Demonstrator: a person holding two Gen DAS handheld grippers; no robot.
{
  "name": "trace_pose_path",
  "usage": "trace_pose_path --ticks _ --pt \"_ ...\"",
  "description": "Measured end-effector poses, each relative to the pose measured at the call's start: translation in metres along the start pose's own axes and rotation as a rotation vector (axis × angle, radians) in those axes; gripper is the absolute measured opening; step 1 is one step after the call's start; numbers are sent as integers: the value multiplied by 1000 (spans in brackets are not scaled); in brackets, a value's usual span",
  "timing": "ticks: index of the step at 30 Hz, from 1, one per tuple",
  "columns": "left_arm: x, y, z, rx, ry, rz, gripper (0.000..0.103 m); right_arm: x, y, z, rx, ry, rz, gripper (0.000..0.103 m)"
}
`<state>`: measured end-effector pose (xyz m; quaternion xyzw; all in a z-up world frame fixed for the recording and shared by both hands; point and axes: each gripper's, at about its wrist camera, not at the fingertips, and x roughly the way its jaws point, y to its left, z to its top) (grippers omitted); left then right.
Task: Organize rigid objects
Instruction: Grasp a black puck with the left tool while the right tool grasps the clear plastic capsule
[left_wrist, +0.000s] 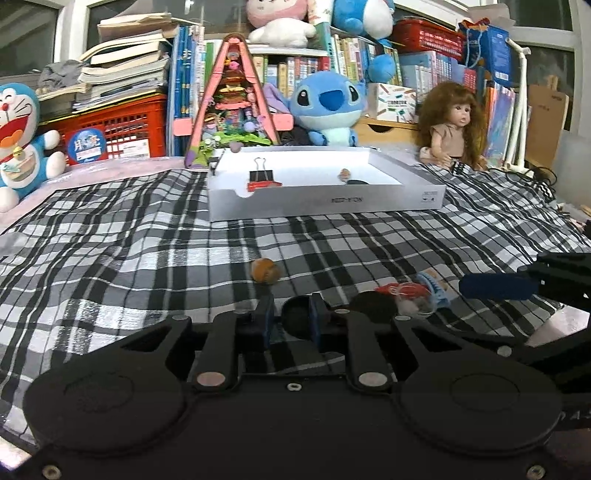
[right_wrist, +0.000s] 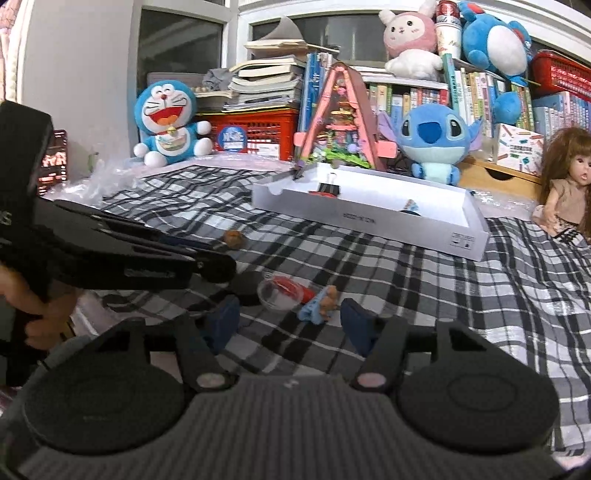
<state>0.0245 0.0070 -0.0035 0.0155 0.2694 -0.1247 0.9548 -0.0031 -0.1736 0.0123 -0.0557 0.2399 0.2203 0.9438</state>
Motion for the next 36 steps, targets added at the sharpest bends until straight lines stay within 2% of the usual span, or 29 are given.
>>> trace_pose_path --ticks 5,10,18,28,30,31,36 --pt "-7 0 -1 28 -27 12 21 5 8 2 -11 12 43 63" --pt "-13 -3 -3 48 -38 -15 24 13 4 2 80 46 107 52" --pt "-11 -7 -7 68 -29 -29 25 17 -4 4 101 49 66 44" --pt "-8 -5 -8 67 -29 -21 34 24 -3 10 93 42 64 44" --pt "-8 -4 -9 64 -31 -21 35 25 -2 11 89 41 66 39" --pt "-8 -4 -9 66 -31 -22 35 25 -1 12 87 40 65 34" --pt "-9 -3 -11 86 -34 -21 35 21 4 14 61 24 57 34"
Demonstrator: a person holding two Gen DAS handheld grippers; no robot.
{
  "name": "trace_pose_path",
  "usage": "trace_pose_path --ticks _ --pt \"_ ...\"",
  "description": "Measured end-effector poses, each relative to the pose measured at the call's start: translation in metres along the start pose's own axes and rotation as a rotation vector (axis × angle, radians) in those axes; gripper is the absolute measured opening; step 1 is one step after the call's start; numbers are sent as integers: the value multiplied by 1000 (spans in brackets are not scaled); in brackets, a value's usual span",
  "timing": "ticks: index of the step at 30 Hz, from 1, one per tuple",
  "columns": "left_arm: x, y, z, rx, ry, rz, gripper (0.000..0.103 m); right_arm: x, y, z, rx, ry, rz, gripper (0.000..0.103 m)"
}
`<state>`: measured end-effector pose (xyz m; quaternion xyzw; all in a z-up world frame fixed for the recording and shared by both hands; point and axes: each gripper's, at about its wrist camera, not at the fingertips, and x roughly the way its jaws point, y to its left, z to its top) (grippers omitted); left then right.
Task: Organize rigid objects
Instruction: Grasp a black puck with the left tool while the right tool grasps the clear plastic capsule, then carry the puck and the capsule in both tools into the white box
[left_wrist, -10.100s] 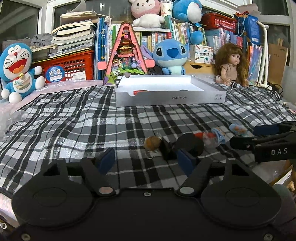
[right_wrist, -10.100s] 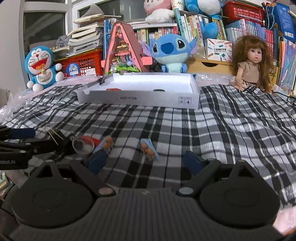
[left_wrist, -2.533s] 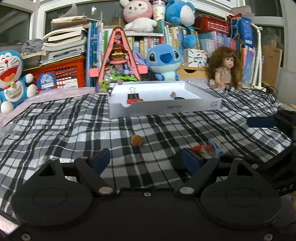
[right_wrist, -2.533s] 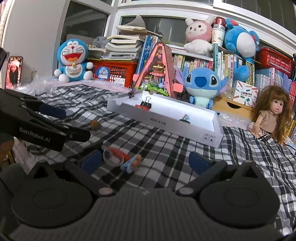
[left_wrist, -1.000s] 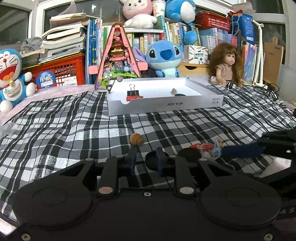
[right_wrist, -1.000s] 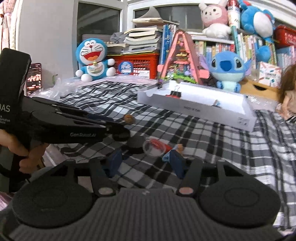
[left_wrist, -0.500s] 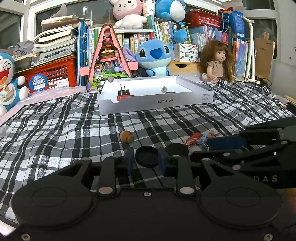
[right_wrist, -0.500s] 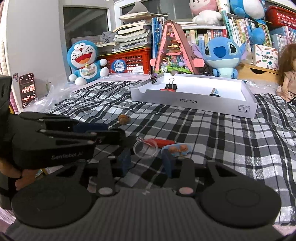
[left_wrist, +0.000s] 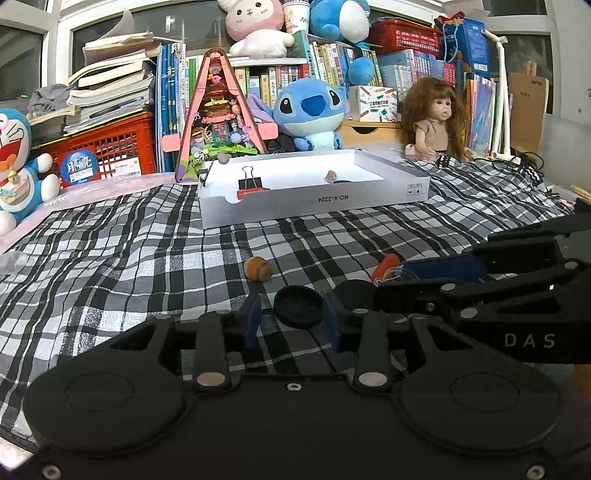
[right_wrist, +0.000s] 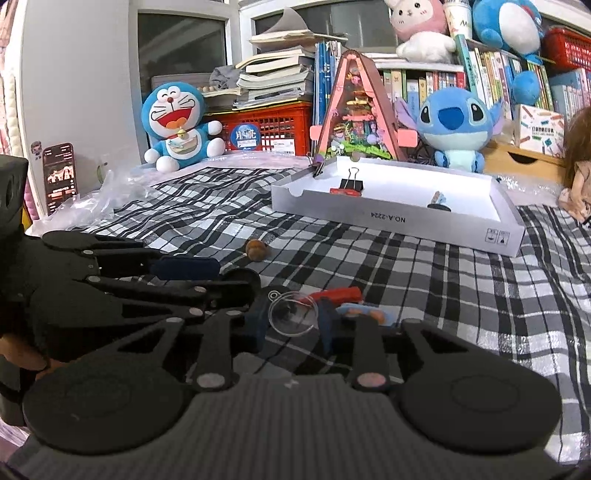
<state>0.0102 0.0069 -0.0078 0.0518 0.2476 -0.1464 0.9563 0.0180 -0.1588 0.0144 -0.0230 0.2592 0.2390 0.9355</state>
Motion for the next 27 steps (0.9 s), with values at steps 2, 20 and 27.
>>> trace_pose_path --ticks 2,20,27 --pt "1 -1 0 2 1 -1 36 -1 1 1 -6 -2 -2 34" --pt "10 3 7 -14 -22 41 36 -7 -16 6 53 -23 -72 34" --pt "9 14 8 -55 -11 71 36 -7 -19 4 69 -18 -82 34"
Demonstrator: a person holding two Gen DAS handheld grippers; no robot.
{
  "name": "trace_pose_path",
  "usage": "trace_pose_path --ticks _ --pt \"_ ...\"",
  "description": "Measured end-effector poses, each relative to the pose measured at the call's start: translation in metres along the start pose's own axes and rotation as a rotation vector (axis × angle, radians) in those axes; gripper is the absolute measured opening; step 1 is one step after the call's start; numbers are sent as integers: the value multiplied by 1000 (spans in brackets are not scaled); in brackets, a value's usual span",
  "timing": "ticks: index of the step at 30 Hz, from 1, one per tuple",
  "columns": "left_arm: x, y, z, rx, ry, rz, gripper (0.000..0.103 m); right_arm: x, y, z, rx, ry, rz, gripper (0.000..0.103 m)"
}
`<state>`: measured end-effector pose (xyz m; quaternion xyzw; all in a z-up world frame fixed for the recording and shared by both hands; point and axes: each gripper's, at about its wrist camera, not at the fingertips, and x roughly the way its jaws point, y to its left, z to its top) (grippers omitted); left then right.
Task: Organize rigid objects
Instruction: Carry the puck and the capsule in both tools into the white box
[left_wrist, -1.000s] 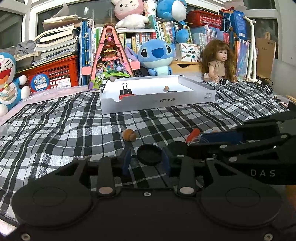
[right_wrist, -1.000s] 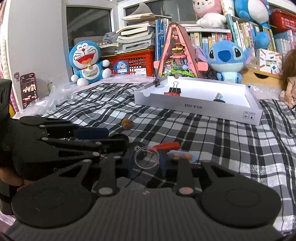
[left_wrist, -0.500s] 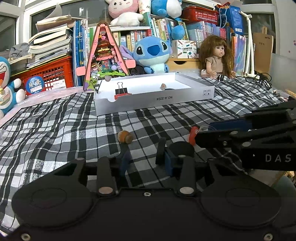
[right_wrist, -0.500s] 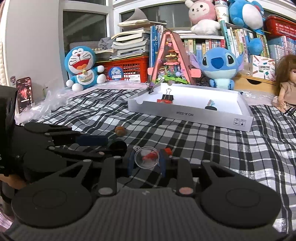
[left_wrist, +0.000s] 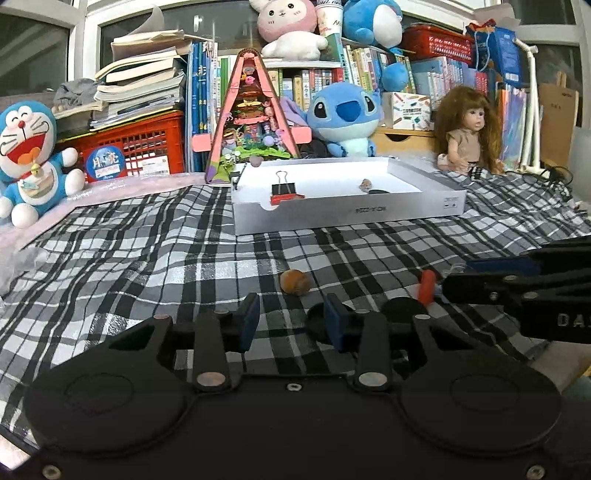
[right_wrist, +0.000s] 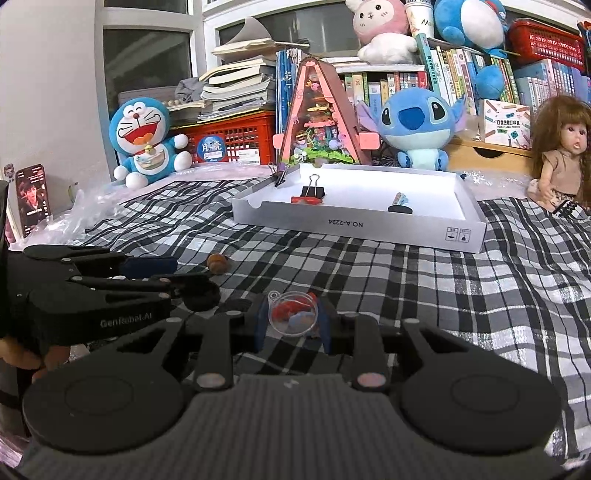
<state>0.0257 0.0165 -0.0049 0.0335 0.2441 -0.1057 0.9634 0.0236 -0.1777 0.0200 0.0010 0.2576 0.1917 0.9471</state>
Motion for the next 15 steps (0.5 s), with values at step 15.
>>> trace_pose_path --ticks 15 --pt "5 -13 -6 11 19 -49 30 -2 0 0 -1 -9 -12 34"
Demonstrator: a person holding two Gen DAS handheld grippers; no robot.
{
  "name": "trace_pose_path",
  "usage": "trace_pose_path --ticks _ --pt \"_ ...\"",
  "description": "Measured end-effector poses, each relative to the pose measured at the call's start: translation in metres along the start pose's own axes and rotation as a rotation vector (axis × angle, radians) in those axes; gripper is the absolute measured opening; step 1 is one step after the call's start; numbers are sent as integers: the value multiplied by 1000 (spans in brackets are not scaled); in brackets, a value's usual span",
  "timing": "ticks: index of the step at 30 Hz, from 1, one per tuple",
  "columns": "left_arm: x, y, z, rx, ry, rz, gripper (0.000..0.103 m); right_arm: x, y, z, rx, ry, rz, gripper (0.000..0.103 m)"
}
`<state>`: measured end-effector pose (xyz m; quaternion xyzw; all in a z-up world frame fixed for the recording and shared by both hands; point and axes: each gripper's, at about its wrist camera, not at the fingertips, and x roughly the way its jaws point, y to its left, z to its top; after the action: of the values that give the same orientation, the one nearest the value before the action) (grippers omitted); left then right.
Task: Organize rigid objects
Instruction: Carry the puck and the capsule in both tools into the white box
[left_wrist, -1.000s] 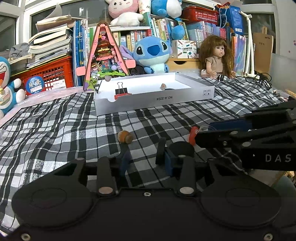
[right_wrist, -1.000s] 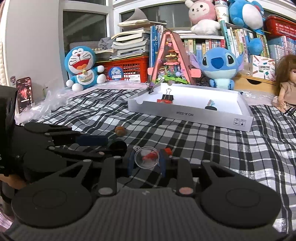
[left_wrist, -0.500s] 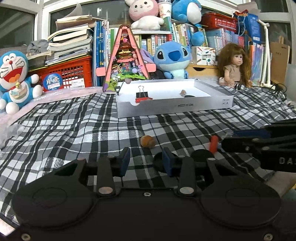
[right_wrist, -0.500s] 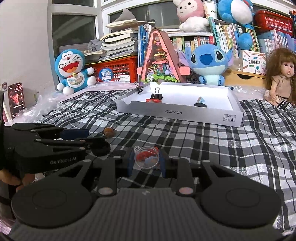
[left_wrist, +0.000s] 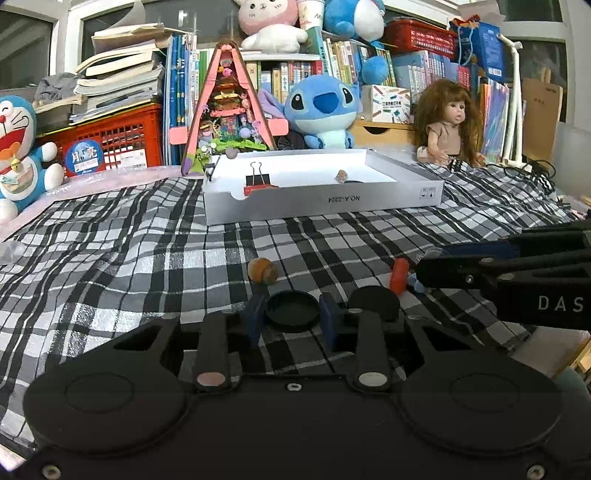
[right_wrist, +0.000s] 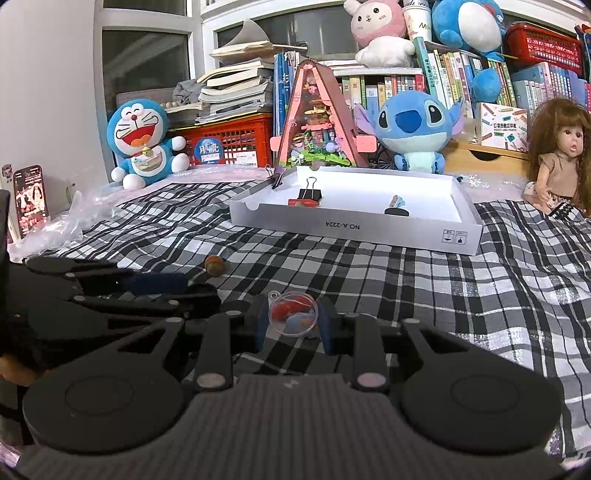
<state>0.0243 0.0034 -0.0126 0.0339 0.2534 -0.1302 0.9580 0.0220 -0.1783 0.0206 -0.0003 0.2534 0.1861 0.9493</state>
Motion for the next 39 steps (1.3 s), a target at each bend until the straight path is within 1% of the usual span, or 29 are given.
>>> trace_pose_path --ticks 4,12,16,21,31,39 --pt "-2 -1 5 3 -6 -12 30 1 -2 1 6 -1 -8 34" --pt "0 -3 24 -8 -18 -9 30 3 -6 7 27 0 -21 34" --pt "4 0 38 -15 -29 -3 30 5 -10 14 41 2 -31 34" --pt "14 10 62 -59 -26 7 30 11 -23 30 81 3 -48 34" --pt "47 28 109 -125 -14 20 30 28 -50 70 133 -1 -86 34" --pt "92 44 151 -194 36 9 30 55 -76 106 202 19 -102 34"
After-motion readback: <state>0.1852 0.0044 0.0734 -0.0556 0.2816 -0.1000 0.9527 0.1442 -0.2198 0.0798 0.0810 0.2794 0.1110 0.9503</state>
